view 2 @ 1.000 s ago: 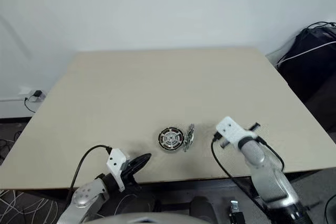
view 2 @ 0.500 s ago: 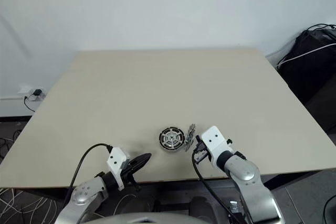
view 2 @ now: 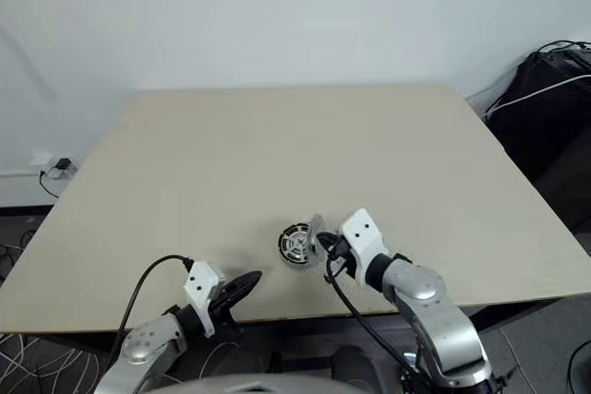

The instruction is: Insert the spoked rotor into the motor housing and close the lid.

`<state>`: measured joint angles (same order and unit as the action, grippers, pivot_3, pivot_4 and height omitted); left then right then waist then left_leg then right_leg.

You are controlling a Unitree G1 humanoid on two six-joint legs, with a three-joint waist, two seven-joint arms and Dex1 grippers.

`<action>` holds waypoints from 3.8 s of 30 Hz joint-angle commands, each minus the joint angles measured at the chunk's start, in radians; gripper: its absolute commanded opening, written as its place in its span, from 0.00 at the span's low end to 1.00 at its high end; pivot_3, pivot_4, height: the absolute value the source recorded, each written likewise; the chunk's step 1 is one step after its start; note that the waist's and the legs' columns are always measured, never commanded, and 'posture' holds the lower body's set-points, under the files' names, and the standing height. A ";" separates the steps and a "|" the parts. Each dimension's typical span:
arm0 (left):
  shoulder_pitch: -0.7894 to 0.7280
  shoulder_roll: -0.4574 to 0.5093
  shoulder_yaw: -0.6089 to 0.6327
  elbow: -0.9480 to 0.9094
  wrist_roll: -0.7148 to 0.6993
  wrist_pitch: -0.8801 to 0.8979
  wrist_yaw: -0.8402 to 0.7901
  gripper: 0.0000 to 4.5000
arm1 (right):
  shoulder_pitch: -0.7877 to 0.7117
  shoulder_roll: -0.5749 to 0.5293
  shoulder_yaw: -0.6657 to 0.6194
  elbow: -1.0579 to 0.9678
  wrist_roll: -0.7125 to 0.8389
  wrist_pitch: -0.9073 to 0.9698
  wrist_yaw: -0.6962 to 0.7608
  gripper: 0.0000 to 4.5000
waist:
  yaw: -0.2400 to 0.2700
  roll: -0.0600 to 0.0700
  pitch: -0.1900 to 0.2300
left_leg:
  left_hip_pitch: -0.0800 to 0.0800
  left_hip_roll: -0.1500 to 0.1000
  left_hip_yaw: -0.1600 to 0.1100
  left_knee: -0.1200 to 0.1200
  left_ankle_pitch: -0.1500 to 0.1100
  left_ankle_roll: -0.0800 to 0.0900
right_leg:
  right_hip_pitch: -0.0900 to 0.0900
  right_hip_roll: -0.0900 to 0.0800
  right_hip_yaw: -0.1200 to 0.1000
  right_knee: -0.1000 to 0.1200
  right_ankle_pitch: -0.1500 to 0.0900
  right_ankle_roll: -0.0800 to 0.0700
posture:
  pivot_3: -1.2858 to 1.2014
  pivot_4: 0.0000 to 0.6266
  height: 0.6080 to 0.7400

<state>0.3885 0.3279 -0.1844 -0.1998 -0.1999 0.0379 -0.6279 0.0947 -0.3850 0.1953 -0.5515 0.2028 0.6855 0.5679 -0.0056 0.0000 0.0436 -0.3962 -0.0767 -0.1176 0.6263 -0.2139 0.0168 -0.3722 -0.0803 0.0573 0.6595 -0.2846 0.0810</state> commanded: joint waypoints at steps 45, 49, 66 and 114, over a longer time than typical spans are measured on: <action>-0.023 0.000 0.014 0.042 0.001 -0.070 -0.016 0.00 | -0.159 0.159 0.140 0.317 -0.147 -0.192 -0.157 0.81 | -0.004 0.002 -0.004 | 0.002 0.000 0.000 0.000 0.000 0.000 | 0.000 0.004 0.000 0.002 0.000 0.000 | 0.52 0.00 1.00; -0.023 0.001 0.017 0.057 -0.001 -0.084 -0.020 0.00 | -0.155 0.168 0.149 0.341 -0.153 -0.197 -0.156 0.99 | -0.004 0.002 -0.004 | 0.002 0.000 0.000 0.000 0.000 0.000 | 0.000 0.004 0.000 0.002 0.000 0.000 | 0.52 0.00 1.00; -0.024 -0.005 0.017 0.092 0.003 -0.119 -0.020 0.00 | -0.162 0.197 0.175 0.442 -0.187 -0.213 -0.161 0.99 | -0.005 0.003 -0.006 | 0.002 -0.001 0.000 0.000 0.000 0.000 | 0.000 0.005 0.000 0.002 0.001 0.000 | 0.52 0.00 1.00; -0.010 -0.003 0.003 -0.073 -0.006 0.017 0.022 0.00 | -0.194 0.166 0.157 0.438 -0.218 -0.098 -0.162 0.71 | -0.002 0.005 -0.009 | 0.002 -0.001 0.000 0.000 0.000 0.000 | 0.001 0.004 0.000 0.002 0.000 0.000 | 0.52 0.00 1.00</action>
<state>0.3821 0.3221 -0.1776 -0.2216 -0.1991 0.0575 -0.6097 -0.0997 -0.2177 0.3810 -0.1221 -0.0091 0.5715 0.4276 -0.0077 0.0051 0.0348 -0.3940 -0.0776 -0.1175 0.6267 -0.2137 0.0169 -0.3710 -0.0760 0.0573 0.6614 -0.2841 0.0810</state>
